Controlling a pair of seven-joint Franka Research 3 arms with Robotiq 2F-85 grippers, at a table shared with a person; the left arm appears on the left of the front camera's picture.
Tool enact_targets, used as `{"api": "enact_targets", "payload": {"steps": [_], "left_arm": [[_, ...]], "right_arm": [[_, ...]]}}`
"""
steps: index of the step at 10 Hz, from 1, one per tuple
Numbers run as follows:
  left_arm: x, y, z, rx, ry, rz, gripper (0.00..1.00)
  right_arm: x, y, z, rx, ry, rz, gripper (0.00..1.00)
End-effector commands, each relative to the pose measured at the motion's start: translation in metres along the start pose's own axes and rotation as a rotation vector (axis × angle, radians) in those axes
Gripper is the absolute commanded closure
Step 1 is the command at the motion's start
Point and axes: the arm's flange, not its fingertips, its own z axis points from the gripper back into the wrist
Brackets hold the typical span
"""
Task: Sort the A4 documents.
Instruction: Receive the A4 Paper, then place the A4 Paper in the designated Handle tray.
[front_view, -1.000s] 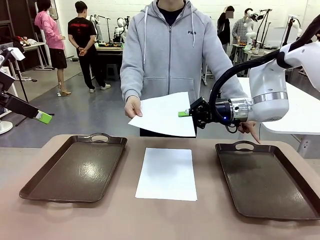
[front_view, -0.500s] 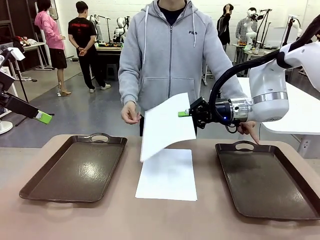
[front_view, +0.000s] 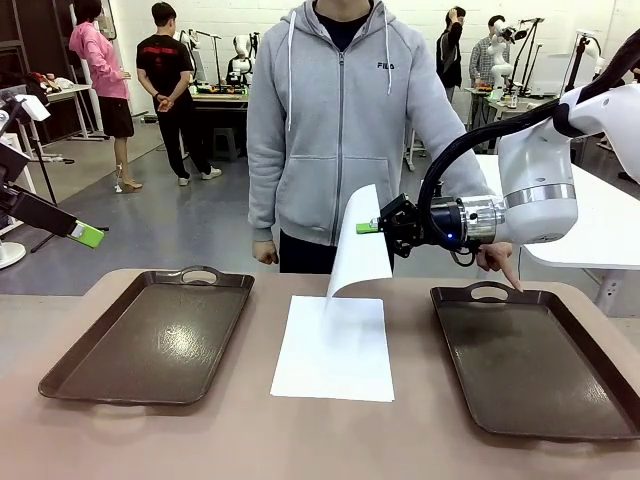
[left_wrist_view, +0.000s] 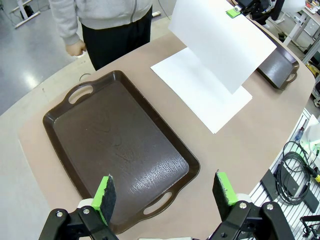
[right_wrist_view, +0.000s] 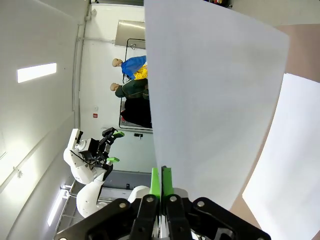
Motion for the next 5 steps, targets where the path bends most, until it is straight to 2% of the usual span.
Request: {"api": "enact_targets", "payload": {"steps": [1,5], "left_arm": [[0.0001,0.0003,-0.0009,0.002,0.002,0.001,0.00],[0.0001,0.0003,-0.0009,0.002,0.002,0.001,0.00]], "right_arm": [[0.0003,-0.0002,0.0002,-0.002,-0.002,0.000,1.00],[0.0003,-0.0002,0.0002,-0.002,-0.002,0.000,1.00]]}}
